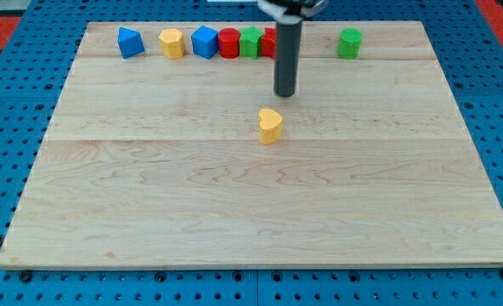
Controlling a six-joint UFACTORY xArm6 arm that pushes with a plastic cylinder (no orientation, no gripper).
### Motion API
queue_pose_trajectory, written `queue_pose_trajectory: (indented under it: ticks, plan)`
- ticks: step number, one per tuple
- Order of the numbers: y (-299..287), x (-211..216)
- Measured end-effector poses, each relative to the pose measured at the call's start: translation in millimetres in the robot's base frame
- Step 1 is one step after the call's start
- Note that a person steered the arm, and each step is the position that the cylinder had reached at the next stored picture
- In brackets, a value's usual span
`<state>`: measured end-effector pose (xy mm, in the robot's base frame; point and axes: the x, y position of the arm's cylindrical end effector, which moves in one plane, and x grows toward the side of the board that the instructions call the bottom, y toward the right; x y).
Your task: Move the blue cube to the left of the yellow heart
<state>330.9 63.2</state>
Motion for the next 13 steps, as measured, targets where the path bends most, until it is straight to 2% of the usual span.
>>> queue_pose_trajectory:
  ticks: [2,3,5,8,9,10,11,12,13]
  plan:
    - [38.2,-109.2]
    - [26.8,-139.0]
    - [-128.8,-135.1]
    - [-128.3,1.0]
    - [-177.3,-14.7]
    - [-151.1,20.6]
    - [-78.0,57.3]
    - [-45.0,94.0]
    - [-74.3,133.4]
